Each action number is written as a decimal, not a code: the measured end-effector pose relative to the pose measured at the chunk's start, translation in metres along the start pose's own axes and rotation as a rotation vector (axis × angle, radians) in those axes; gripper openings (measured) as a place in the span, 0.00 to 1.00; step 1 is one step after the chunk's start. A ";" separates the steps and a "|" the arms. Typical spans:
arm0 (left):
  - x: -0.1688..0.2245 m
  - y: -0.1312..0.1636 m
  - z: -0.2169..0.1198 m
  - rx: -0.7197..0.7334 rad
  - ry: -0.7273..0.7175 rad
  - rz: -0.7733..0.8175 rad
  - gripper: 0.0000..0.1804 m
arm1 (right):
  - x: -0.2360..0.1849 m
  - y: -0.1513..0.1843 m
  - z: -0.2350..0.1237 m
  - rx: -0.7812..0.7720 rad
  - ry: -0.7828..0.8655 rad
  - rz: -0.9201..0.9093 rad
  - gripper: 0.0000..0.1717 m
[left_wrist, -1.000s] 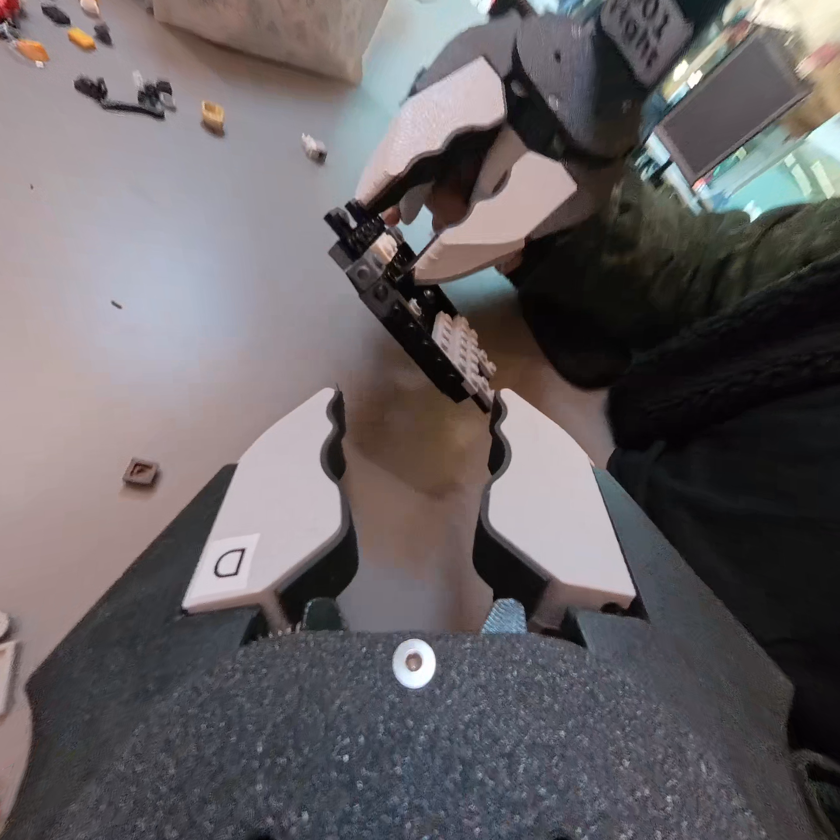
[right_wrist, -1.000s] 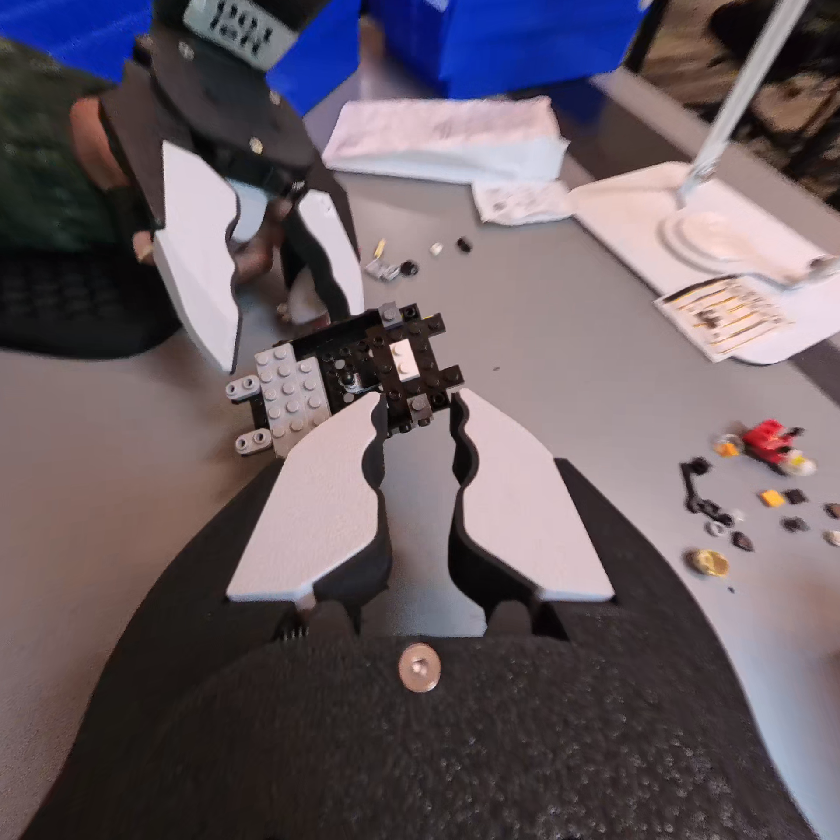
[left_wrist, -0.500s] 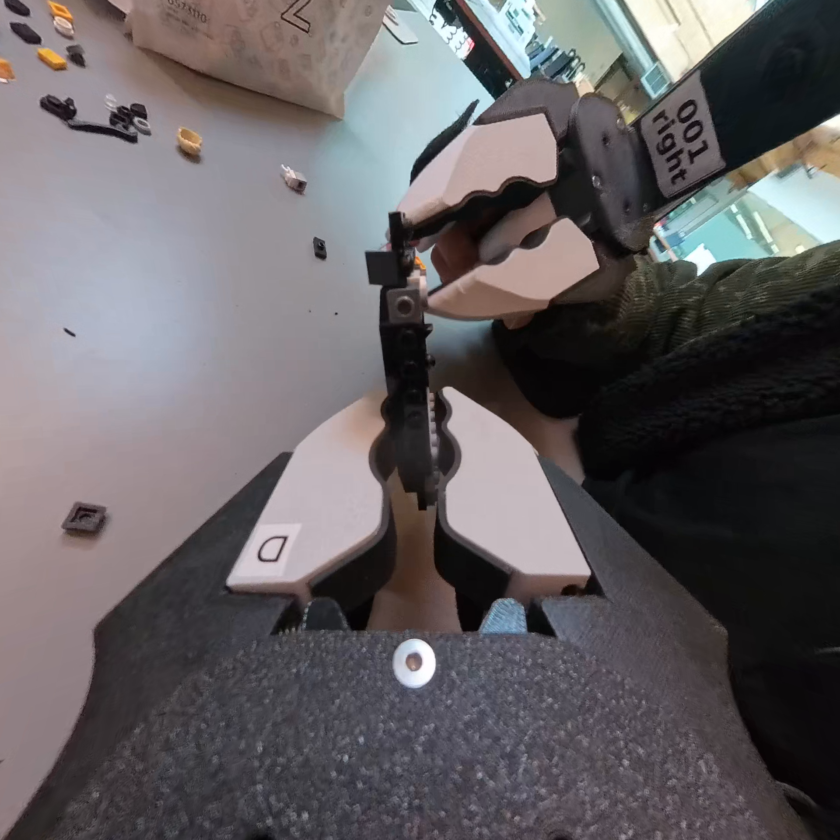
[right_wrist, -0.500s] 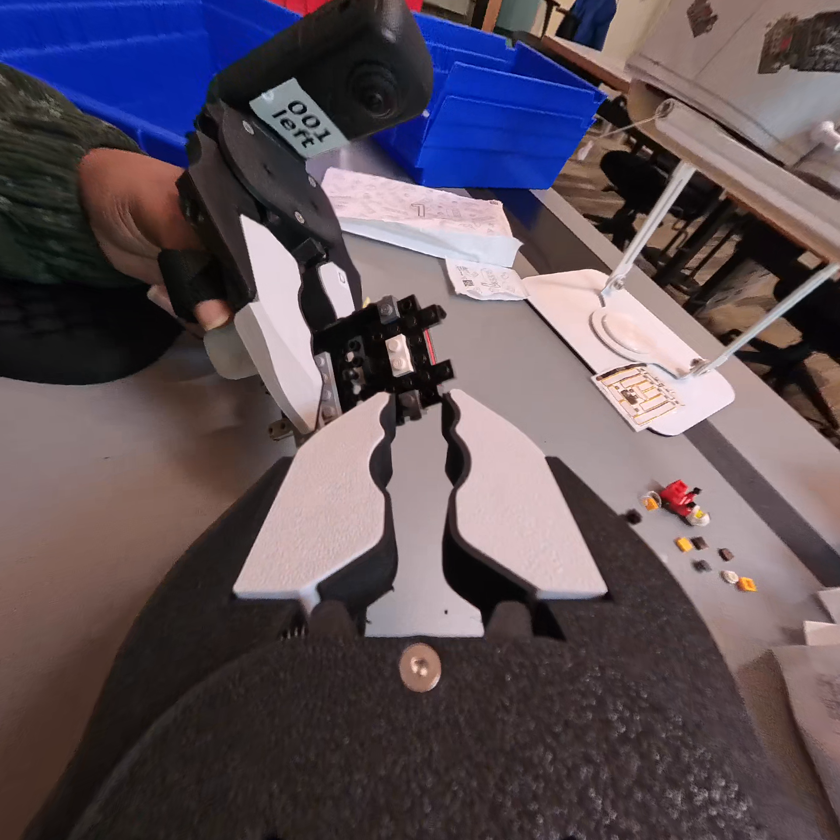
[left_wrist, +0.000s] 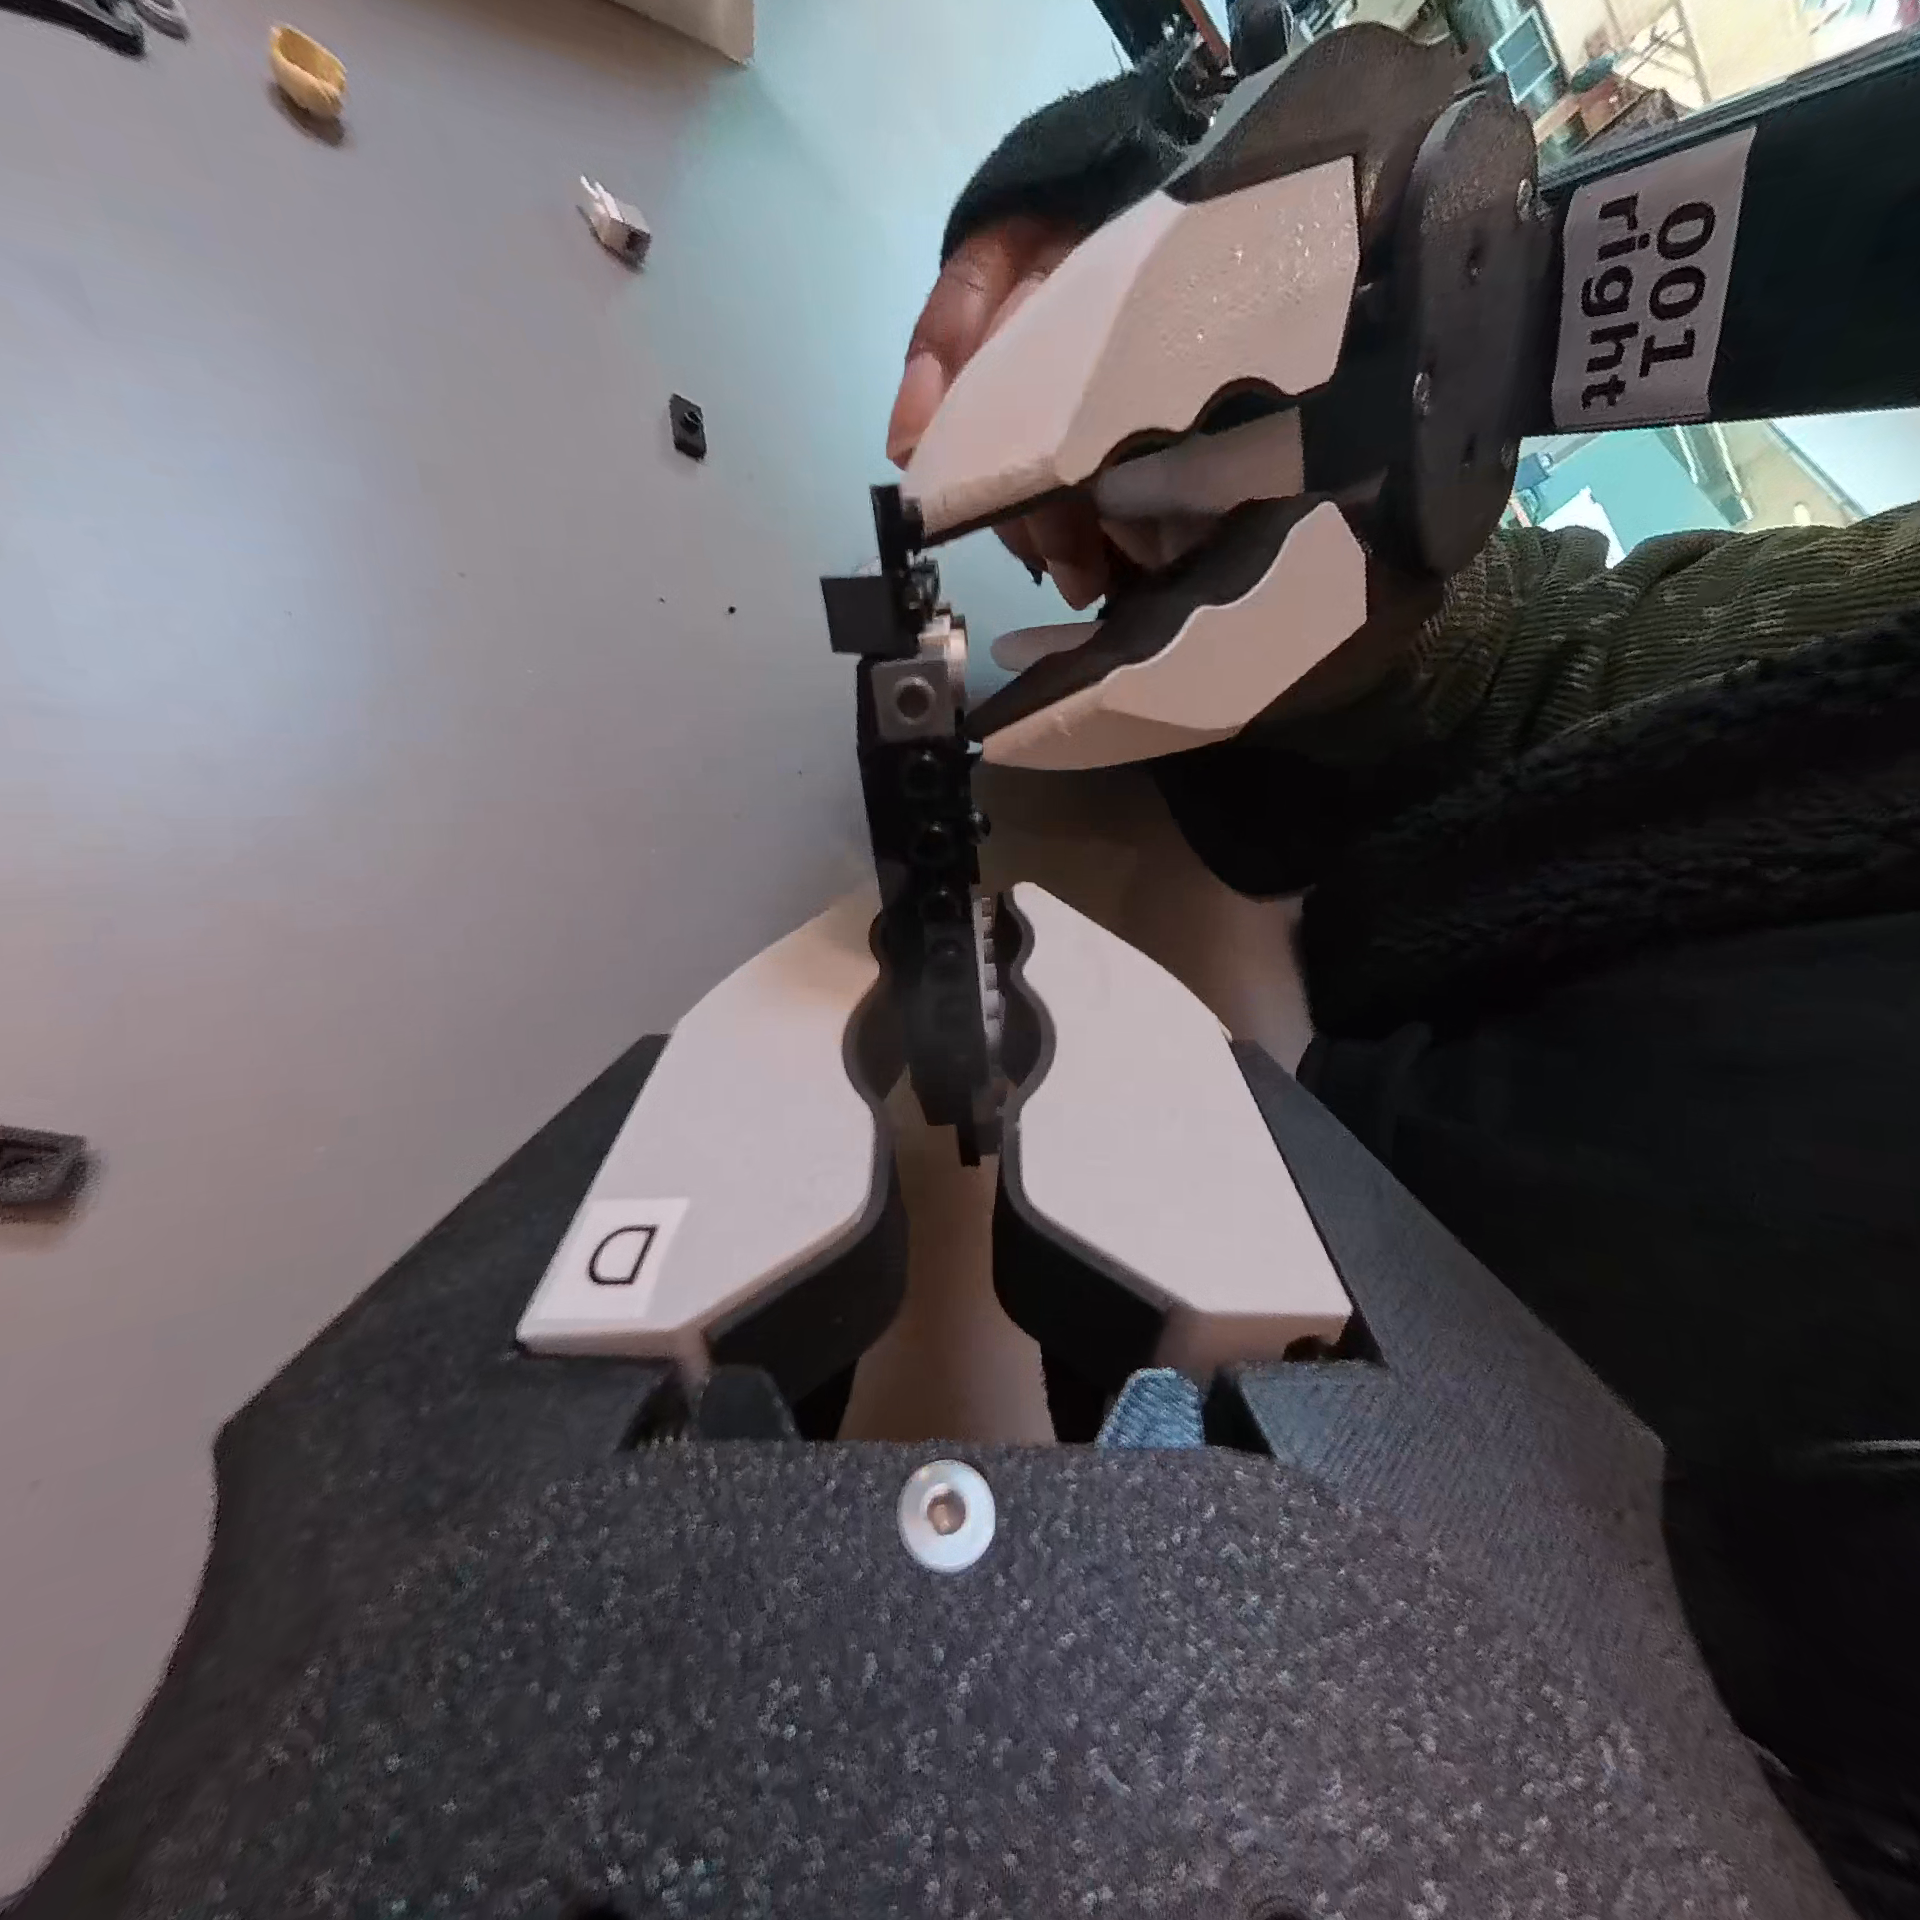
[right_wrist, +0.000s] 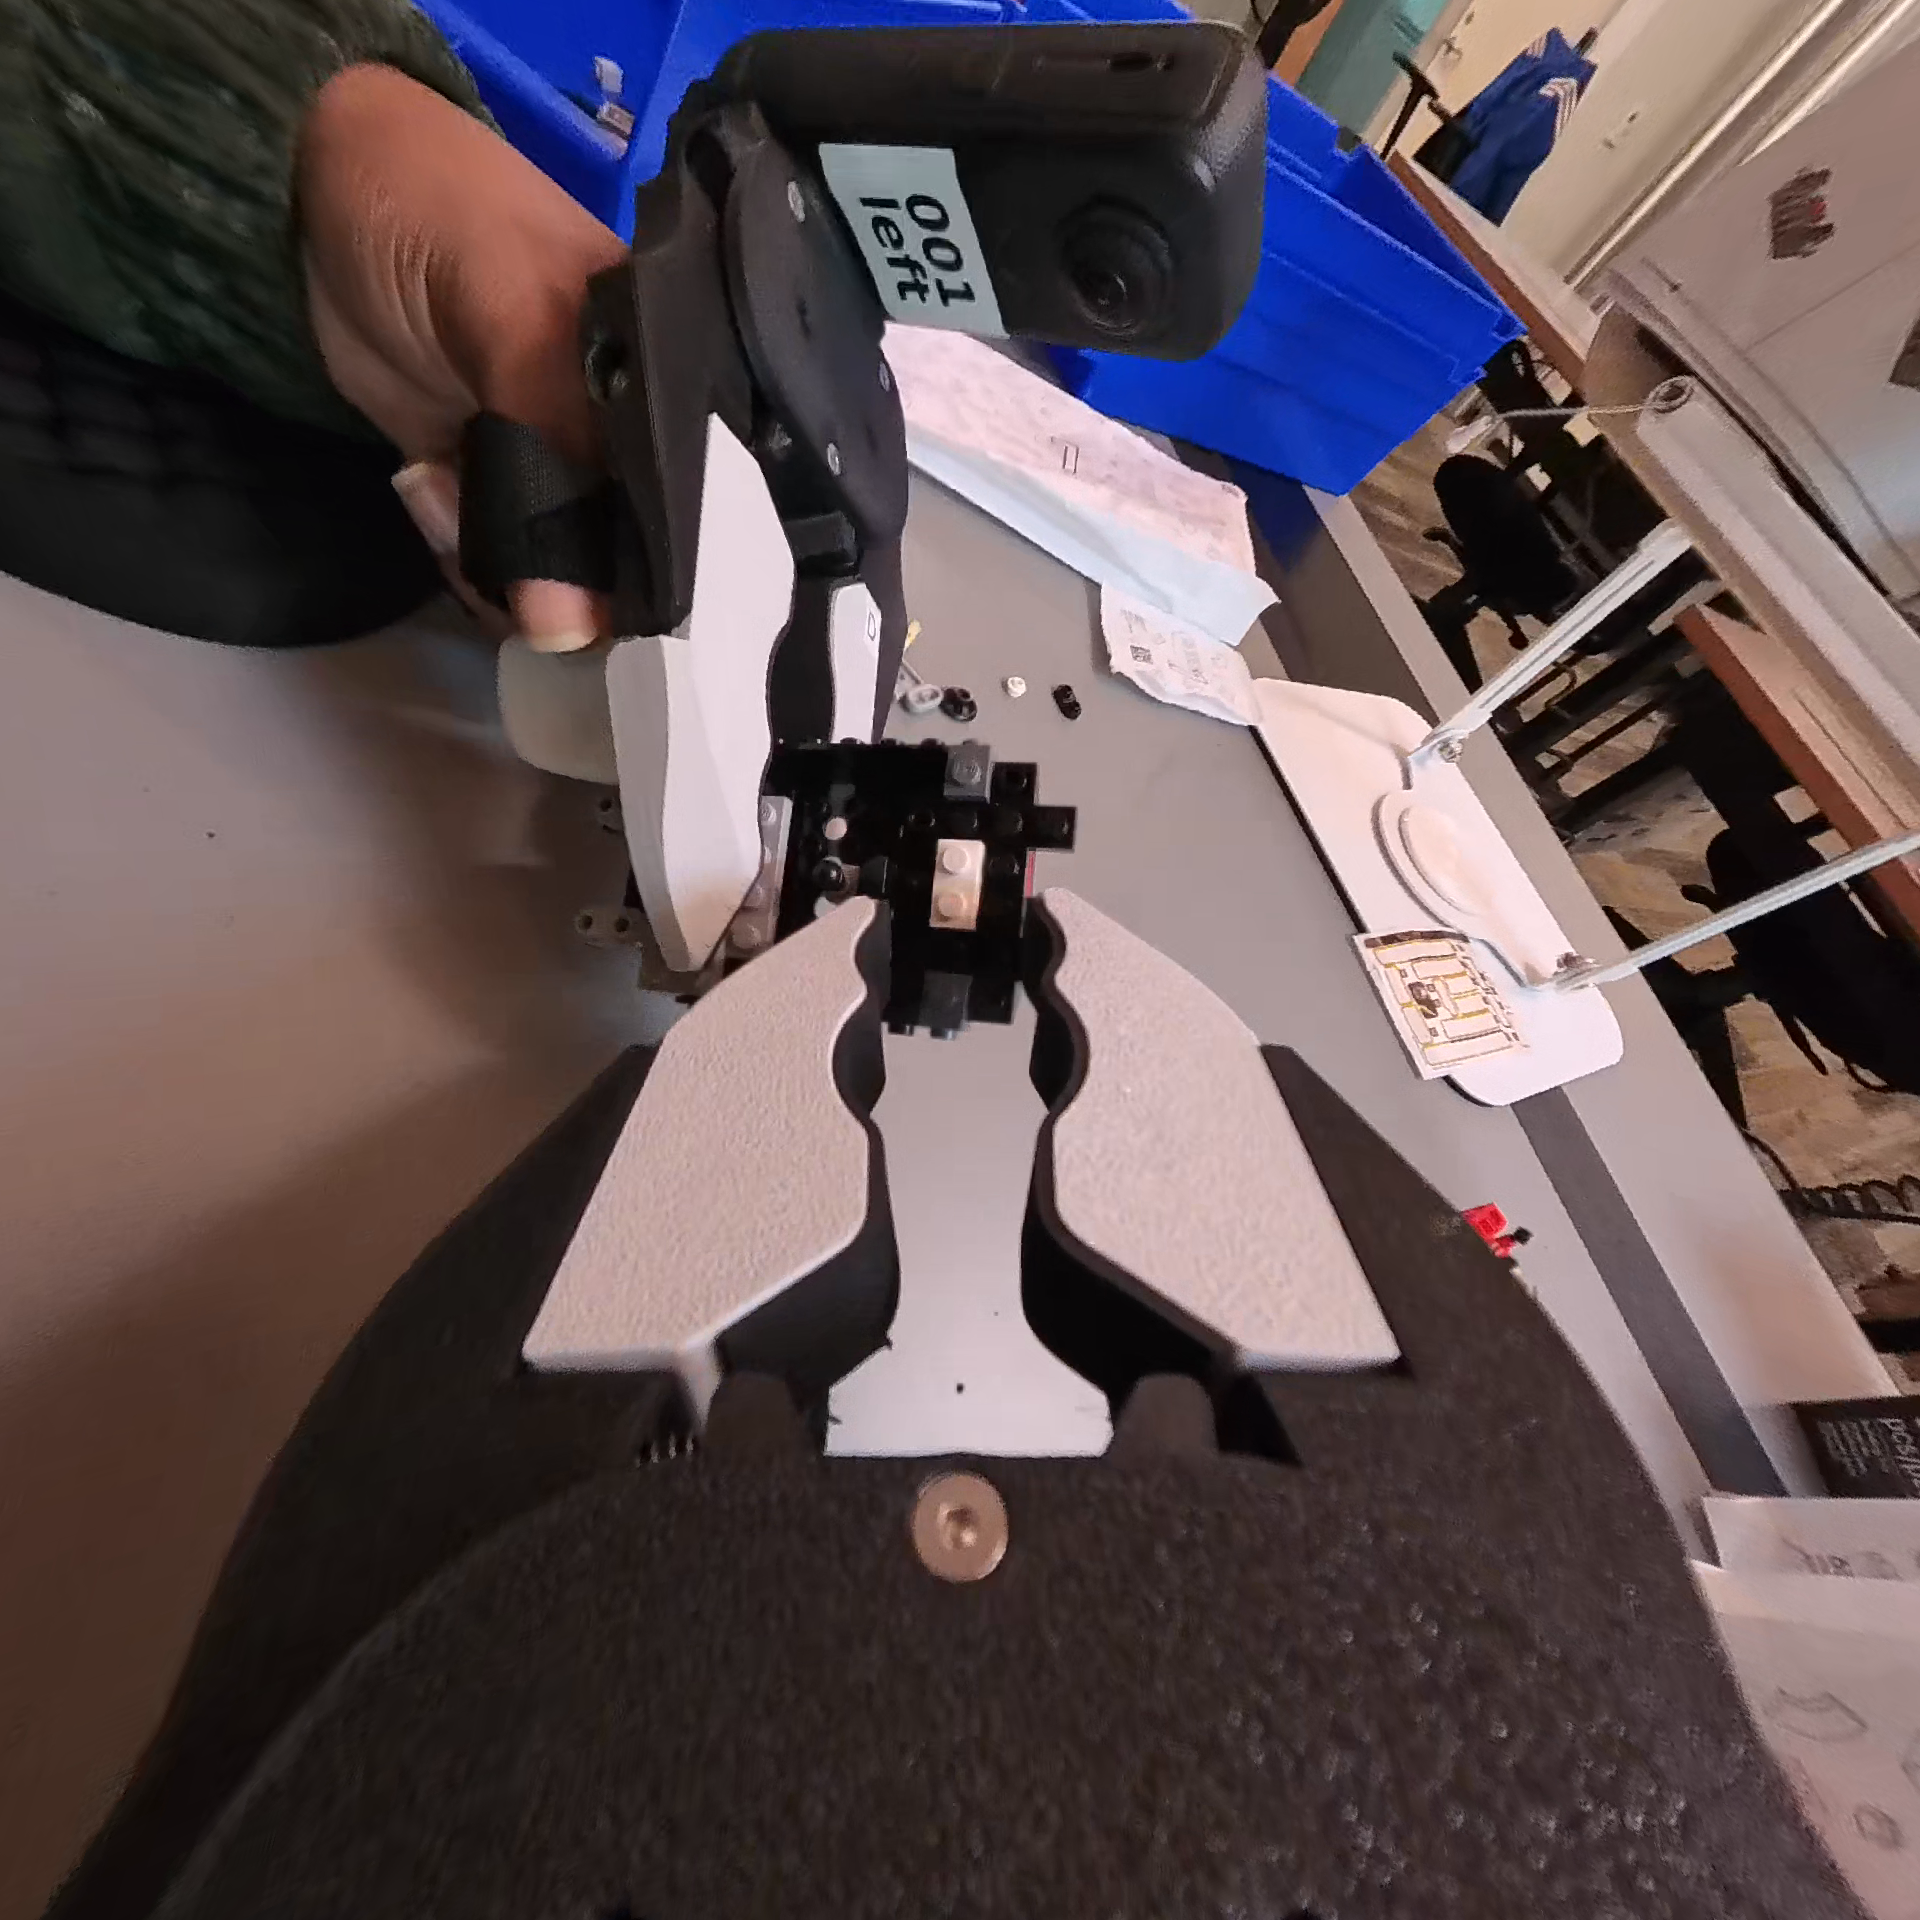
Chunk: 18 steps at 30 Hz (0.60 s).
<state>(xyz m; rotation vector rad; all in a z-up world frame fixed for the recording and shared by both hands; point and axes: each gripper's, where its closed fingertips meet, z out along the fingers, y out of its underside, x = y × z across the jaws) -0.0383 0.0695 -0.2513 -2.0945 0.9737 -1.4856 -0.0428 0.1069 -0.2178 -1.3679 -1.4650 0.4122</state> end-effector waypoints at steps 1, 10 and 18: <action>0.000 0.001 0.001 -0.004 0.007 -0.006 0.08 | 0.000 0.001 0.000 0.001 -0.001 0.000 0.14; -0.001 0.009 0.004 -0.045 0.013 -0.059 0.08 | -0.004 0.006 0.001 -0.049 -0.006 -0.089 0.12; -0.003 0.022 0.008 -0.145 -0.043 -0.022 0.09 | -0.020 0.019 0.005 -0.170 -0.073 -0.178 0.07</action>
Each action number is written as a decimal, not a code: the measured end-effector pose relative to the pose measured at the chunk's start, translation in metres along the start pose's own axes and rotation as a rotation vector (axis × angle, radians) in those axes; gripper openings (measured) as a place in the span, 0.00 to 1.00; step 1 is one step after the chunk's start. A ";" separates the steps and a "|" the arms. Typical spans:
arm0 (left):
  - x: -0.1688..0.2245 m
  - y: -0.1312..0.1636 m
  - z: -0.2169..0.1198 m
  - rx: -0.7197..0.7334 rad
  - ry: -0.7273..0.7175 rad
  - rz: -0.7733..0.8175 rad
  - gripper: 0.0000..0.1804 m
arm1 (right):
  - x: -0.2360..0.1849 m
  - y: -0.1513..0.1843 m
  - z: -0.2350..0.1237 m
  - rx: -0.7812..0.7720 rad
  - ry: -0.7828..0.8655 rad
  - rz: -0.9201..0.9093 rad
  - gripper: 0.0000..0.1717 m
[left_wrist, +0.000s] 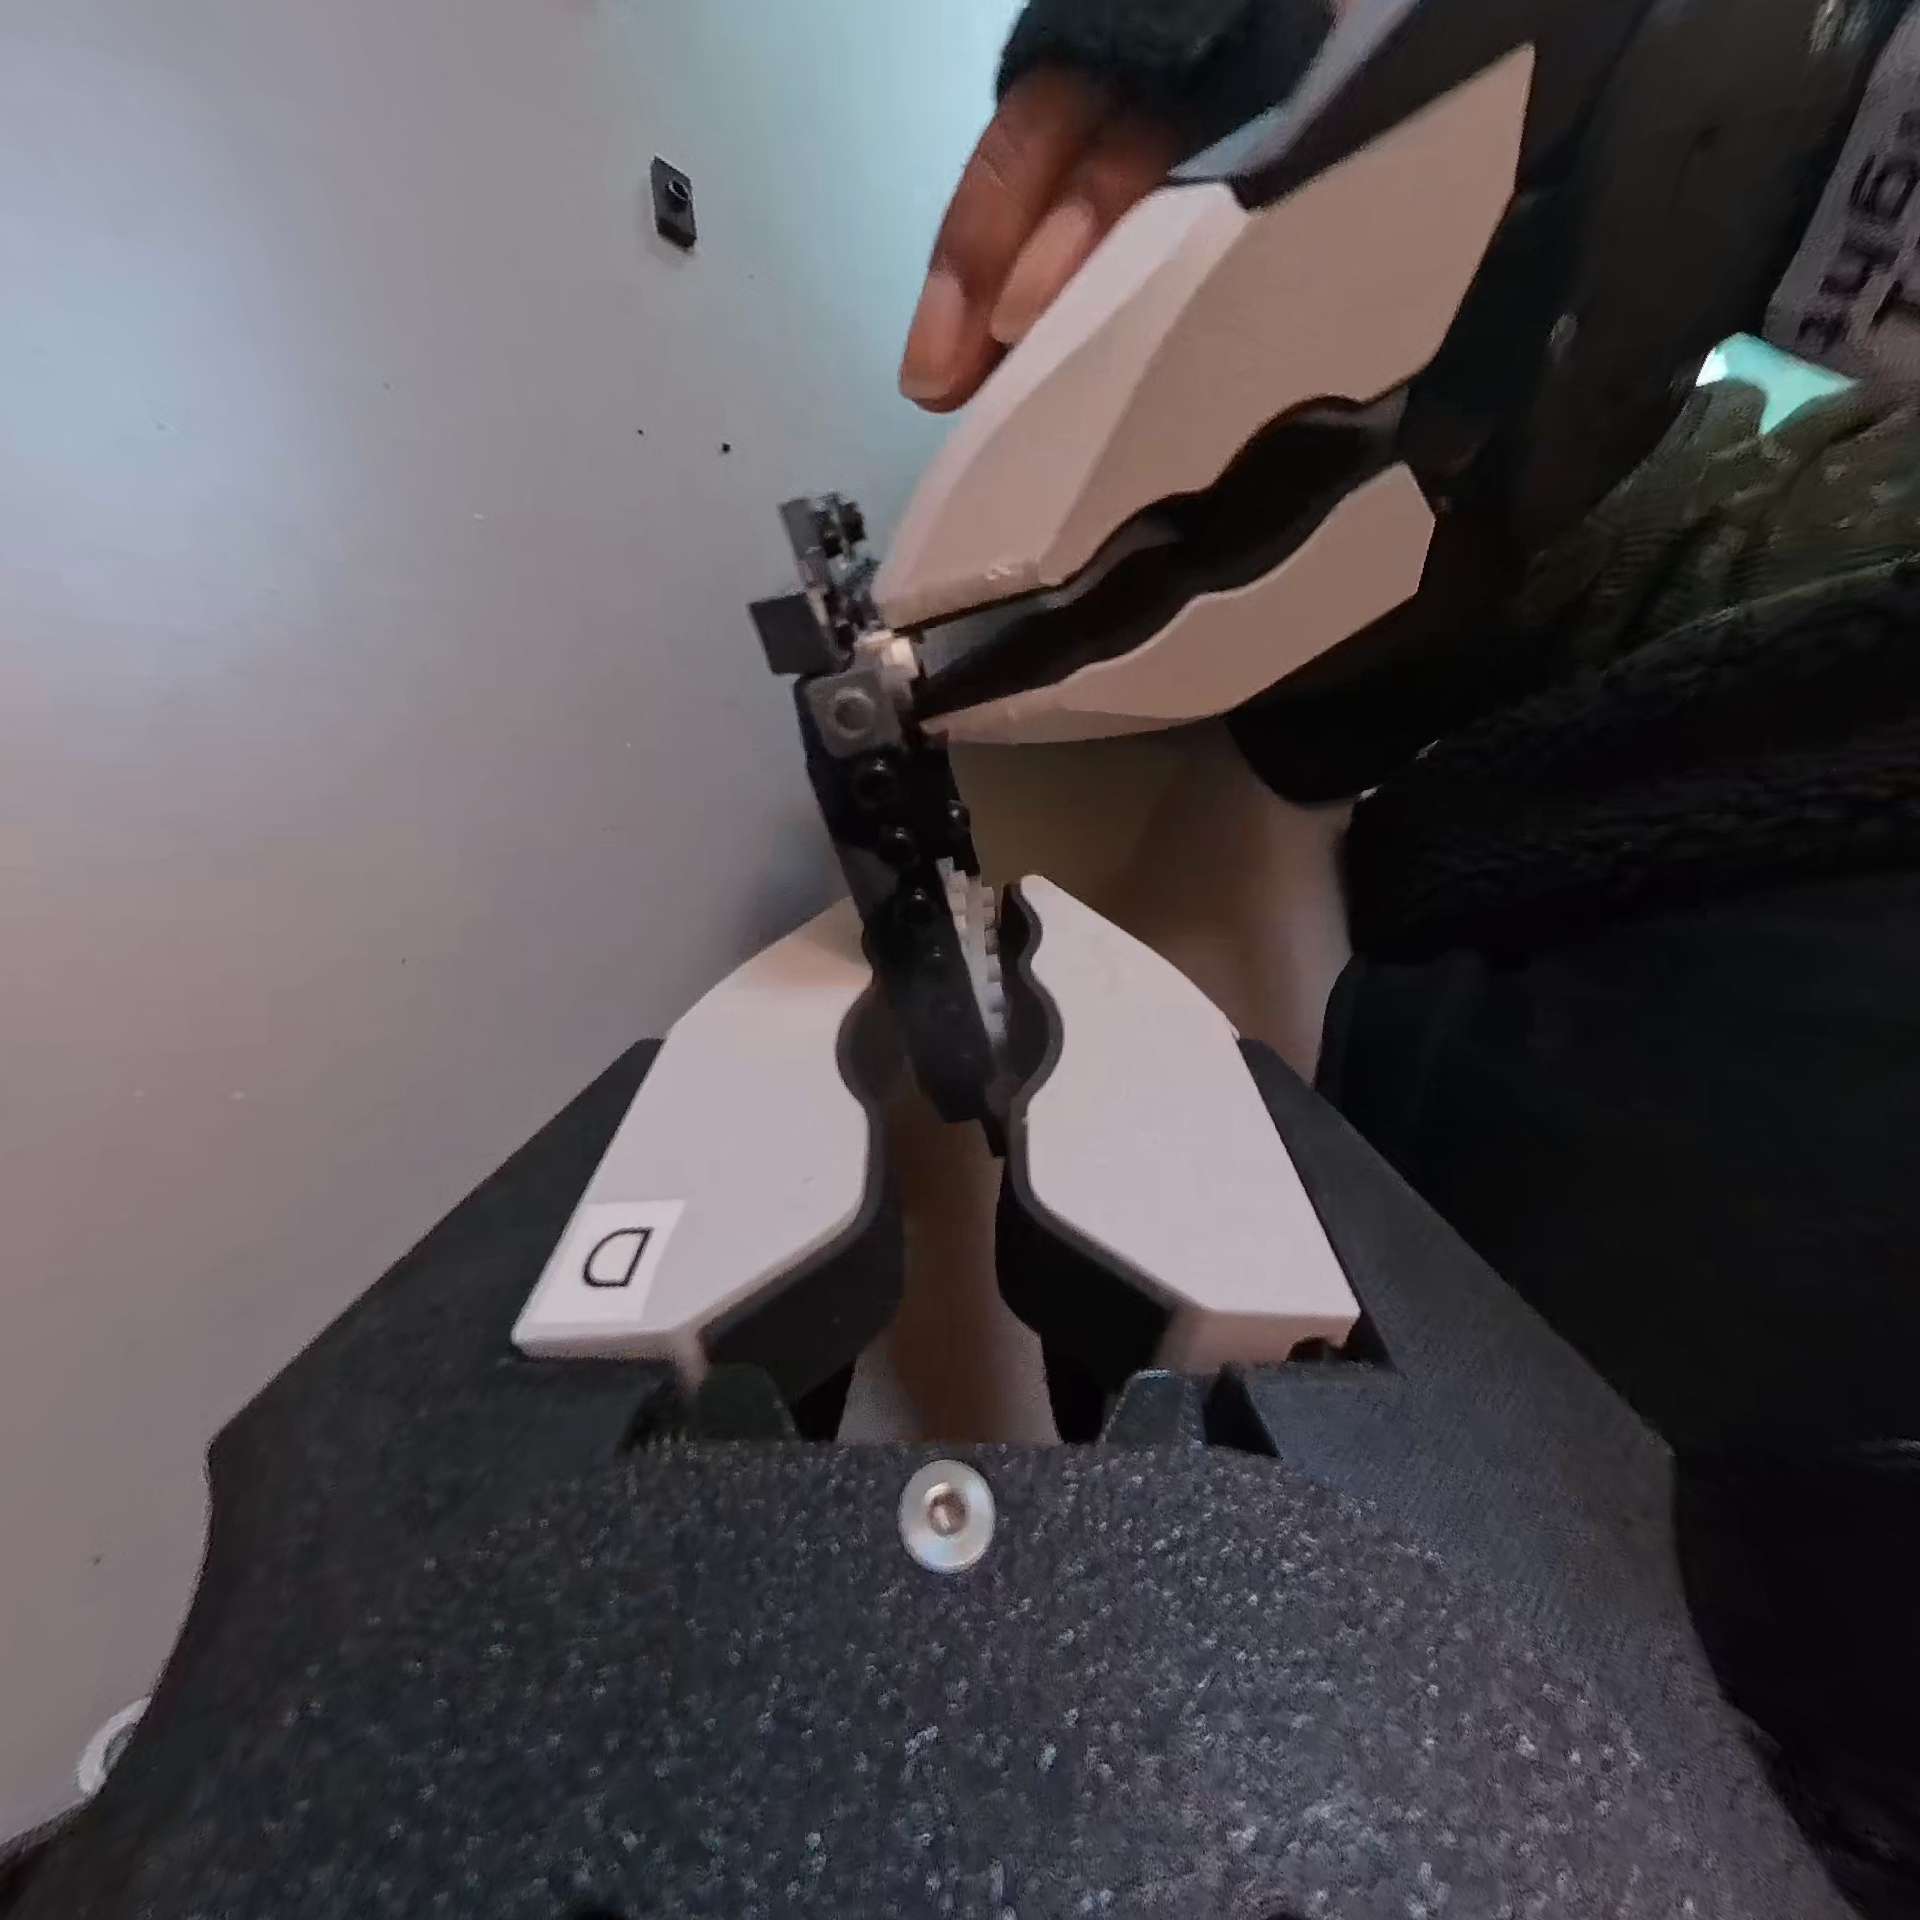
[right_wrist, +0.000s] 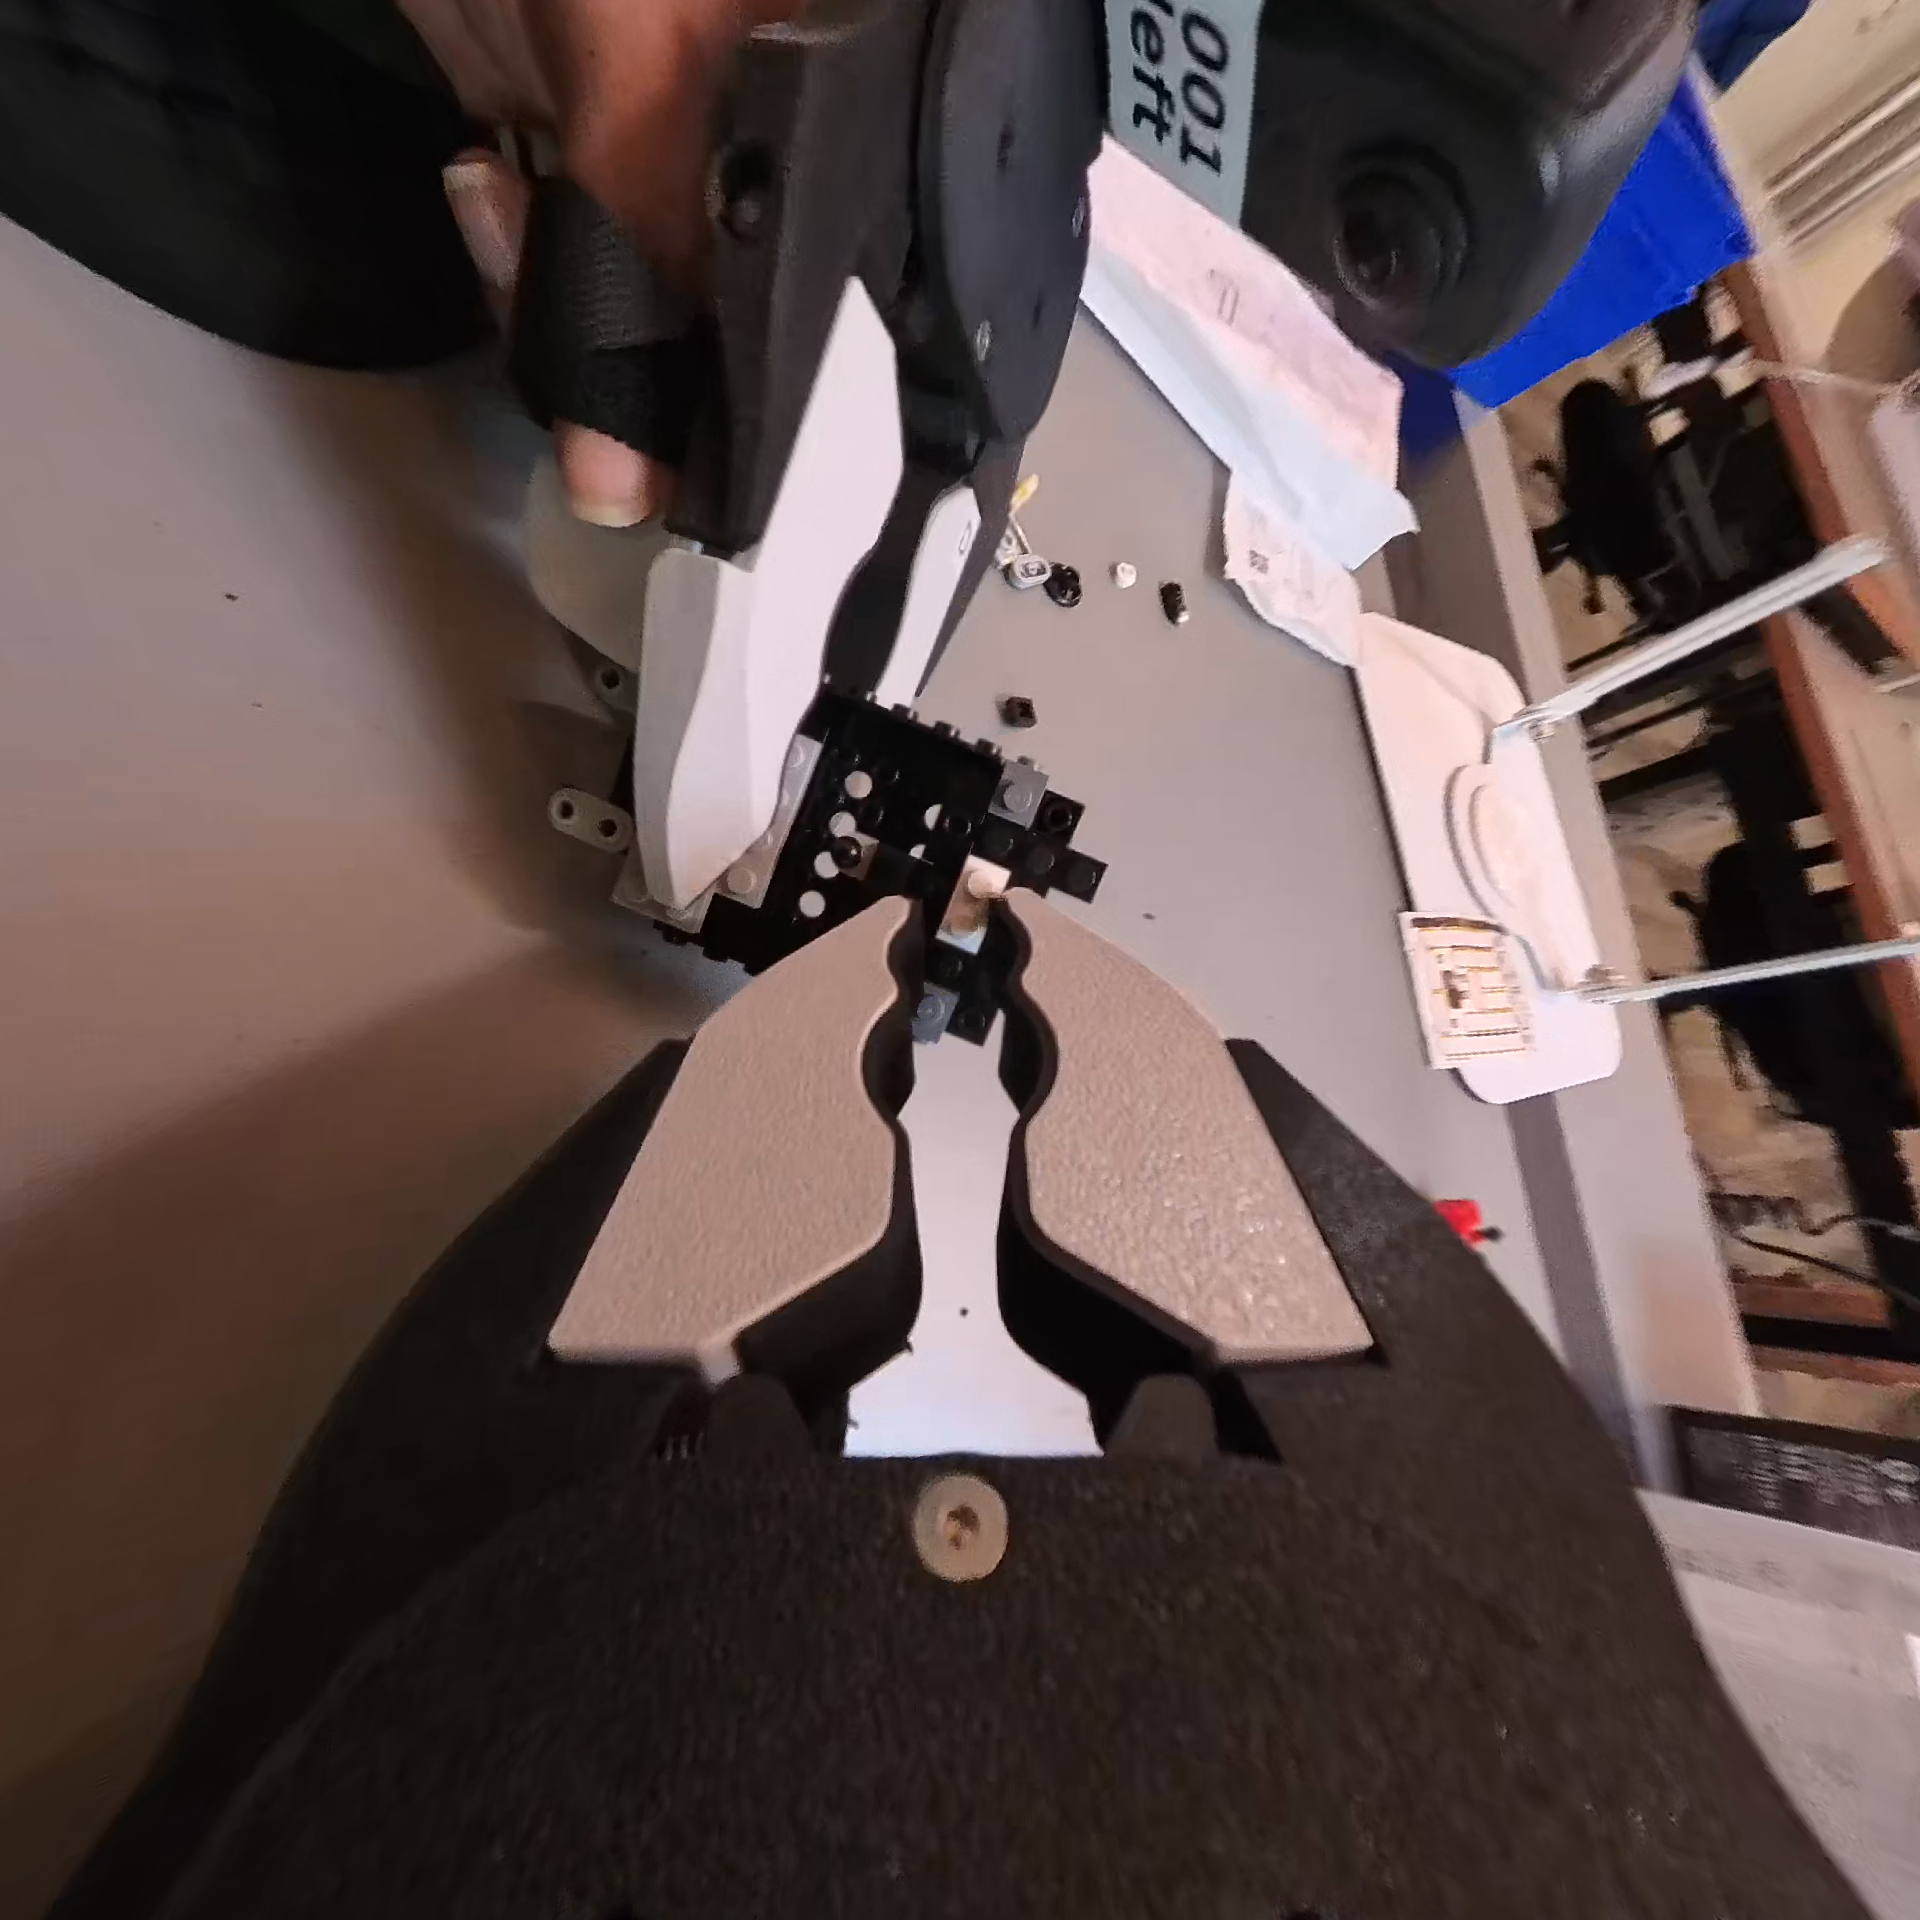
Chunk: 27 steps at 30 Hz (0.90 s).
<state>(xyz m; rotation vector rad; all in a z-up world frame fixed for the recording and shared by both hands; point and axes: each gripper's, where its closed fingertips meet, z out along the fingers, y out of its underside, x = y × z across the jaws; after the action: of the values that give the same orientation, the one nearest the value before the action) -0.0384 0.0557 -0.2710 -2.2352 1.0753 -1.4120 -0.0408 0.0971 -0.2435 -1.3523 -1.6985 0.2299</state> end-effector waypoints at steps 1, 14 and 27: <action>0.001 0.001 0.001 -0.014 -0.012 0.019 0.10 | -0.001 0.001 0.000 0.003 -0.022 0.027 0.06; 0.005 0.001 -0.001 -0.010 0.005 0.007 0.09 | 0.003 -0.005 -0.002 0.098 -0.054 0.189 0.04; 0.003 0.000 0.000 0.018 0.052 -0.095 0.08 | 0.007 -0.026 -0.013 0.236 -0.026 0.208 0.00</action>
<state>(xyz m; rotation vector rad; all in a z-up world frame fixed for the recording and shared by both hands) -0.0374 0.0536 -0.2691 -2.2755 0.9802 -1.5200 -0.0483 0.0884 -0.2156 -1.3511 -1.4977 0.5520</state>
